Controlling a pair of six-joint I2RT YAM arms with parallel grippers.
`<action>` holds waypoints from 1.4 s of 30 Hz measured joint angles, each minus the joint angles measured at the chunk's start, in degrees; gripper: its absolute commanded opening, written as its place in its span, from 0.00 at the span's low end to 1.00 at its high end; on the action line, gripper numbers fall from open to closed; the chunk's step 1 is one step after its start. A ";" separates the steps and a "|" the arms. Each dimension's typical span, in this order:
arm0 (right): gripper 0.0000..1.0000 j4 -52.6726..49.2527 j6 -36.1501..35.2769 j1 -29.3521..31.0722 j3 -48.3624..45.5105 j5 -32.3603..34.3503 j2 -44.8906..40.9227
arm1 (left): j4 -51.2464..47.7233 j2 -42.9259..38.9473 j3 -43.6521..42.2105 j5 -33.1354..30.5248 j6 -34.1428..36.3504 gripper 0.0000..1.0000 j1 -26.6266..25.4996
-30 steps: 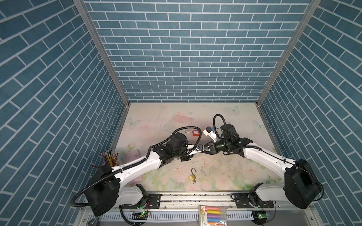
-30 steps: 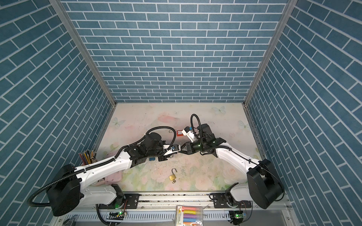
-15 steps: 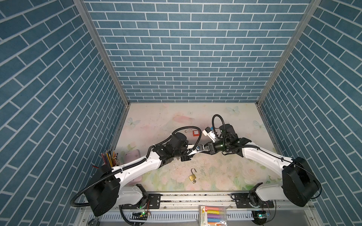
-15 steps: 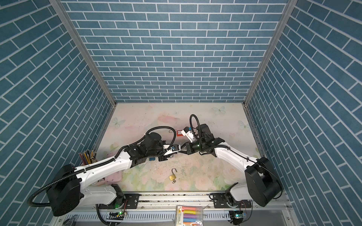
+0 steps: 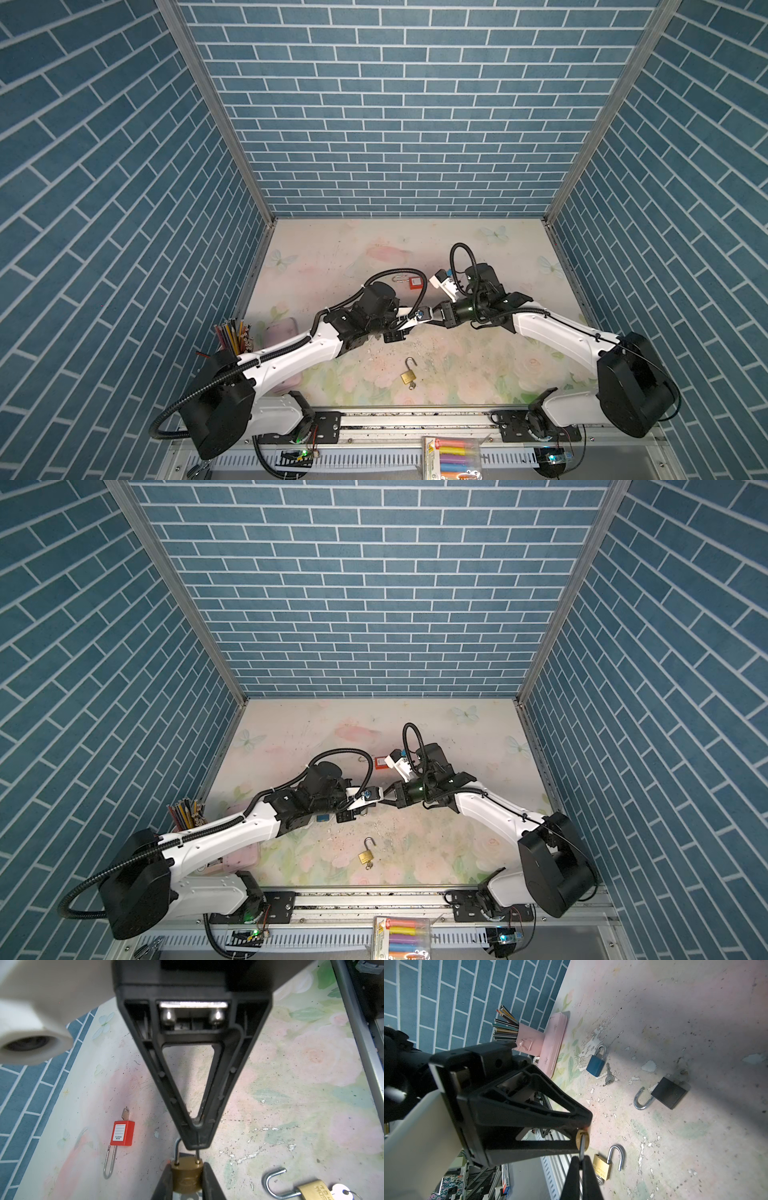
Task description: Lock with the key
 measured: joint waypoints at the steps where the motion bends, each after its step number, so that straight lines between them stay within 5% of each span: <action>1: 0.00 0.09 0.00 0.00 0.00 -0.07 0.17 | 0.44 -0.04 -0.33 -0.09 -0.24 0.00 0.00; 42: 0.00 8.81 0.33 -0.76 0.00 -4.63 10.08 | -0.31 5.31 1.70 -3.17 -5.31 0.00 0.11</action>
